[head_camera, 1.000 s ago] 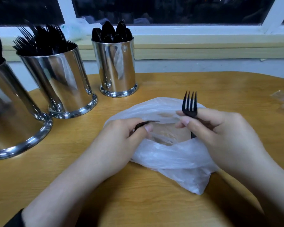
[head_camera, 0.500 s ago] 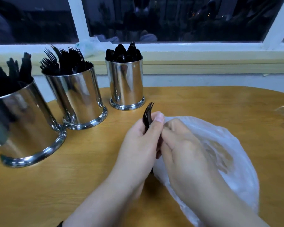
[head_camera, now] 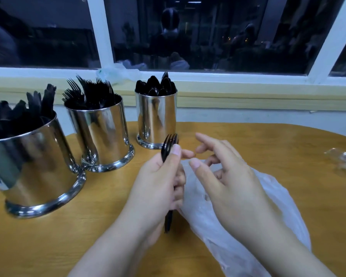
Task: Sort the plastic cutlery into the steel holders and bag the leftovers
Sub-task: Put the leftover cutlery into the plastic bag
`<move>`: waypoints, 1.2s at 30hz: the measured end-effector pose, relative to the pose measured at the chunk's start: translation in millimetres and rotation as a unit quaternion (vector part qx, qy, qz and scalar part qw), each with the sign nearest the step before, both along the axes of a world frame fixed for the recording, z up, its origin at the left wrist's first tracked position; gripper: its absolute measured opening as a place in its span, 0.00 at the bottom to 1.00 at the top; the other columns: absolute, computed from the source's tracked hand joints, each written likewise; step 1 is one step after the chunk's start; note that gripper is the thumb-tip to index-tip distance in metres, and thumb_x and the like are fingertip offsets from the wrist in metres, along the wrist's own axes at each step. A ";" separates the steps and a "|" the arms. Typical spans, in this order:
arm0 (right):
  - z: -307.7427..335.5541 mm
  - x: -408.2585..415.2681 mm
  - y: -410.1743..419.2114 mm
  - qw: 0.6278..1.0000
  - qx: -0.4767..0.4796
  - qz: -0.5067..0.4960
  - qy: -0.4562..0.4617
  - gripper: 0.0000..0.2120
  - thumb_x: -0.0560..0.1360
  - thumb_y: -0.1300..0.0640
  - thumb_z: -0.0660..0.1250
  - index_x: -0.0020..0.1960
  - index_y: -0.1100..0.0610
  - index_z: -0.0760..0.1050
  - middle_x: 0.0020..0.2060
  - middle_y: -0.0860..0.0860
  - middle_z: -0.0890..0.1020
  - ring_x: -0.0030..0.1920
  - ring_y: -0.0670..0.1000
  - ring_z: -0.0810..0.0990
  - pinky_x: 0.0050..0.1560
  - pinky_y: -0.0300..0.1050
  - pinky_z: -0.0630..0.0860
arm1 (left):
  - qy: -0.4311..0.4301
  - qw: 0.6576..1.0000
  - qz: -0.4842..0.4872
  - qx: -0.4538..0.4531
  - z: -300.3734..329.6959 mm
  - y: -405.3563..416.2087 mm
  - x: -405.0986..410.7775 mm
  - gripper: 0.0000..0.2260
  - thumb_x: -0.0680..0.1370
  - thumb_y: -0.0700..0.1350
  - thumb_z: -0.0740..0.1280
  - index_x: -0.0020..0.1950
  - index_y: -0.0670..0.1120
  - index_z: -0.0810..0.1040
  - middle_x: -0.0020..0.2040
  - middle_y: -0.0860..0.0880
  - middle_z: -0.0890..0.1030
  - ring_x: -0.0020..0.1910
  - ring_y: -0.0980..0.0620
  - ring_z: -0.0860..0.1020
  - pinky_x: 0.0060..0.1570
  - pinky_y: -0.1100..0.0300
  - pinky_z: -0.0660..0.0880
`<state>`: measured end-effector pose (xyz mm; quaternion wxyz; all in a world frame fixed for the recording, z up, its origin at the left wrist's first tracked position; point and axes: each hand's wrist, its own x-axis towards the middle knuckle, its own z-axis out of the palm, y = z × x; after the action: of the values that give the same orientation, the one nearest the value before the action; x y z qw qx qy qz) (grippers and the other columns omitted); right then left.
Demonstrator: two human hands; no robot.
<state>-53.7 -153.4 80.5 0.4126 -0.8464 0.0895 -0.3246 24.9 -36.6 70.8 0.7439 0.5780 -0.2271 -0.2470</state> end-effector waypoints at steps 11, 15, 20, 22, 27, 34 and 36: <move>59.6 25.7 23.9 0.998 -0.046 0.020 0.045 0.06 0.78 0.54 0.70 0.43 0.46 0.82 0.36 0.39 0.84 0.40 0.40 0.82 0.44 0.37 0.77 | 0.012 0.989 -0.145 0.011 21.5 46.1 14.4 0.14 0.85 0.50 0.61 0.45 0.54 0.82 0.32 0.49 0.64 0.27 0.53 0.57 0.26 0.61 0.54; 76.9 41.9 30.2 0.998 -0.055 -0.003 0.019 0.06 0.77 0.52 0.71 0.42 0.45 0.83 0.34 0.41 0.83 0.36 0.43 0.79 0.43 0.48 0.78 | -0.106 0.993 -0.025 0.036 17.1 63.0 30.6 0.12 0.86 0.49 0.59 0.53 0.45 0.80 0.29 0.52 0.66 0.24 0.54 0.62 0.26 0.61 0.59; 87.4 65.3 55.7 0.996 -0.075 0.047 0.022 0.04 0.77 0.54 0.71 0.45 0.46 0.83 0.36 0.47 0.84 0.40 0.52 0.82 0.47 0.56 0.80 | -0.119 0.990 0.074 0.003 18.2 88.8 47.2 0.15 0.85 0.51 0.61 0.44 0.47 0.82 0.28 0.49 0.65 0.25 0.53 0.60 0.26 0.63 0.59; 91.9 75.0 66.3 0.994 -0.084 0.065 0.029 0.05 0.77 0.55 0.71 0.44 0.47 0.83 0.36 0.46 0.85 0.39 0.51 0.82 0.46 0.50 0.79 | -0.123 0.988 0.088 -0.011 20.1 99.1 53.6 0.14 0.84 0.51 0.62 0.44 0.49 0.83 0.28 0.49 0.65 0.25 0.53 0.60 0.26 0.62 0.59; 117.3 98.6 87.5 0.992 -0.115 0.043 -0.034 0.06 0.77 0.58 0.72 0.43 0.48 0.82 0.36 0.45 0.85 0.39 0.48 0.83 0.40 0.37 0.75 | -0.156 0.979 0.130 -0.008 18.6 123.6 66.3 0.13 0.84 0.52 0.62 0.45 0.54 0.83 0.31 0.50 0.70 0.27 0.55 0.64 0.31 0.59 0.63; 170.6 160.7 82.3 0.971 -0.147 -0.033 -0.183 0.06 0.77 0.56 0.69 0.45 0.46 0.81 0.38 0.45 0.84 0.42 0.48 0.84 0.49 0.49 0.82 | -0.133 0.969 0.210 0.016 10.1 143.9 86.8 0.12 0.84 0.49 0.62 0.47 0.58 0.83 0.32 0.53 0.76 0.30 0.52 0.69 0.33 0.57 0.68; 170.6 181.4 84.2 0.966 -0.182 -0.042 -0.180 0.05 0.78 0.56 0.68 0.49 0.48 0.82 0.40 0.43 0.84 0.41 0.42 0.82 0.47 0.38 0.79 | -0.121 0.970 0.212 0.020 8.5 146.7 90.9 0.12 0.84 0.49 0.62 0.47 0.58 0.83 0.33 0.52 0.77 0.30 0.51 0.69 0.33 0.56 0.68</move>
<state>127.7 -69.2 251.2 0.2470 -0.8303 -0.0117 -0.4994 115.8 110.1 79.3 0.7346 0.6531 -0.1831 -0.0165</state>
